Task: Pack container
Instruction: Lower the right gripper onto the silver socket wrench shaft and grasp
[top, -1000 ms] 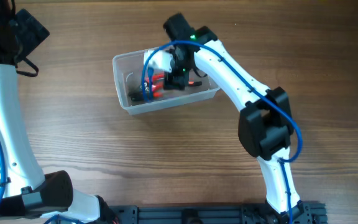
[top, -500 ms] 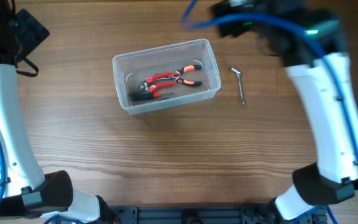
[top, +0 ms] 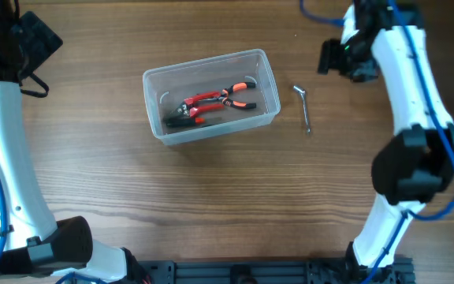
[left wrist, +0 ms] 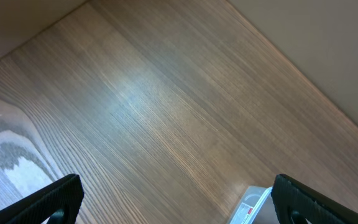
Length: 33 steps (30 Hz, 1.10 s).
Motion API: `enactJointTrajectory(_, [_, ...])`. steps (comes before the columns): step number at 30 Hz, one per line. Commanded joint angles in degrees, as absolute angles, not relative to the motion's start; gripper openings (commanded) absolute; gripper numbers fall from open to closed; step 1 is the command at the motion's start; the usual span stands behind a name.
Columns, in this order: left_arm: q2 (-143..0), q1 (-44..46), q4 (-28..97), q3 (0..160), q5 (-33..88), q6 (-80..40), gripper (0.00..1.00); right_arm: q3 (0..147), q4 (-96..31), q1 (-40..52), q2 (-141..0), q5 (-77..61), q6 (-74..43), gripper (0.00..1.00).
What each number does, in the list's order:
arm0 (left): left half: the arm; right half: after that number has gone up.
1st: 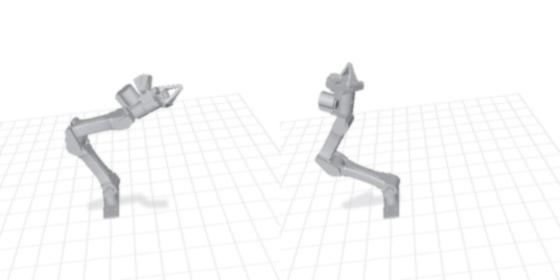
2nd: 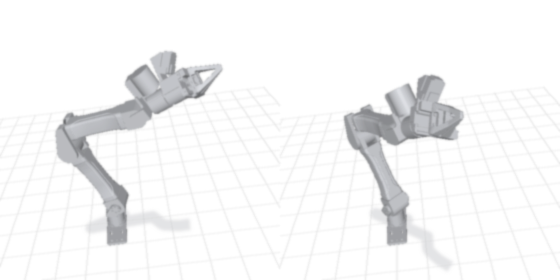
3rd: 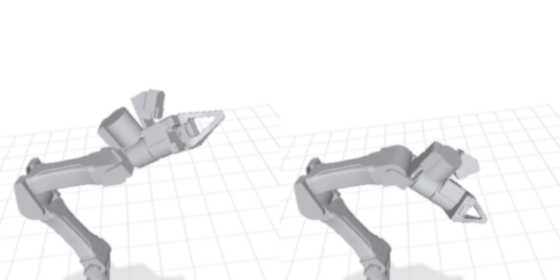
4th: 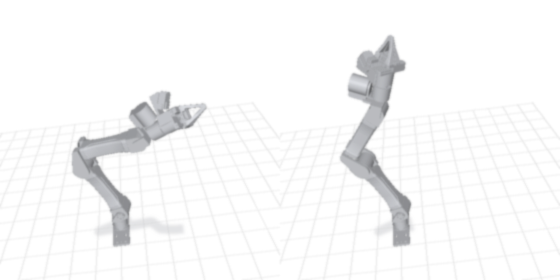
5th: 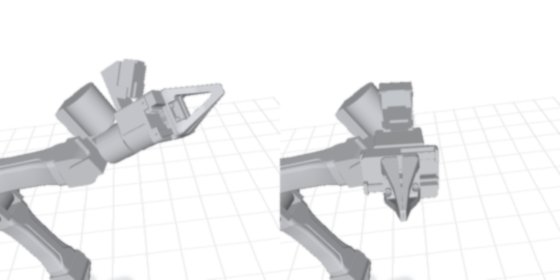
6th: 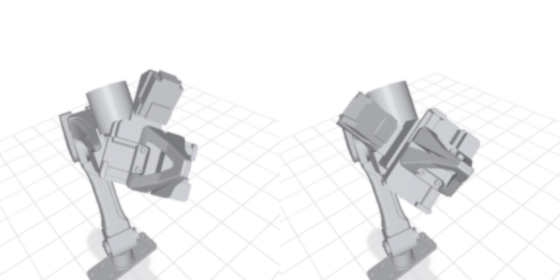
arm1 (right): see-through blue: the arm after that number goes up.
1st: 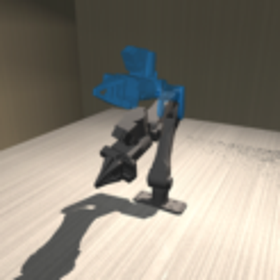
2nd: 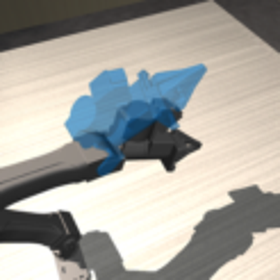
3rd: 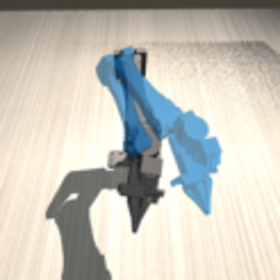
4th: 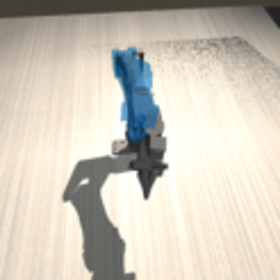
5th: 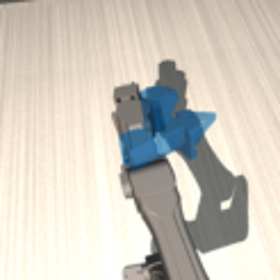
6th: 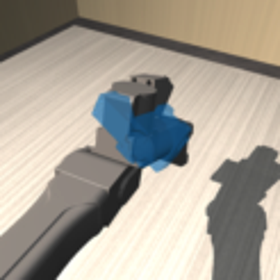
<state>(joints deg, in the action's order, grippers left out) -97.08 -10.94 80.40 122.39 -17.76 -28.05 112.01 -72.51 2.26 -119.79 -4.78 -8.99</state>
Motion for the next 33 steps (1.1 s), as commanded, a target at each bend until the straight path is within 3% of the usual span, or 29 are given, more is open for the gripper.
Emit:
enactJointTrajectory(1, [-97.41,-11.16,80.47,123.02,-18.22,-26.98,1.00,109.51,-74.06,4.71,-123.72,-7.86,-4.34,0.68])
enactJointTrajectory(5, [-97.41,-11.16,80.44,123.02,-18.22,-26.98,1.00,106.15,-73.03,5.78,-126.04,-7.33,-3.09,0.66])
enactJointTrajectory(10, [-97.41,-11.16,80.44,123.02,-18.22,-26.98,1.00,102.89,-69.12,5.78,-126.98,-7.31,-3.03,0.53])
enactJointTrajectory(22, [-97.41,-11.16,80.44,123.02,-18.22,-26.98,1.00,93.73,-58.89,5.78,-127.20,-7.31,-3.03,0.51])
enactJointTrajectory(33, [-97.41,-11.16,80.44,123.00,-18.22,-26.98,1.00,90.26,-56.31,5.78,-127.20,-3.03,-3.22,0.28])
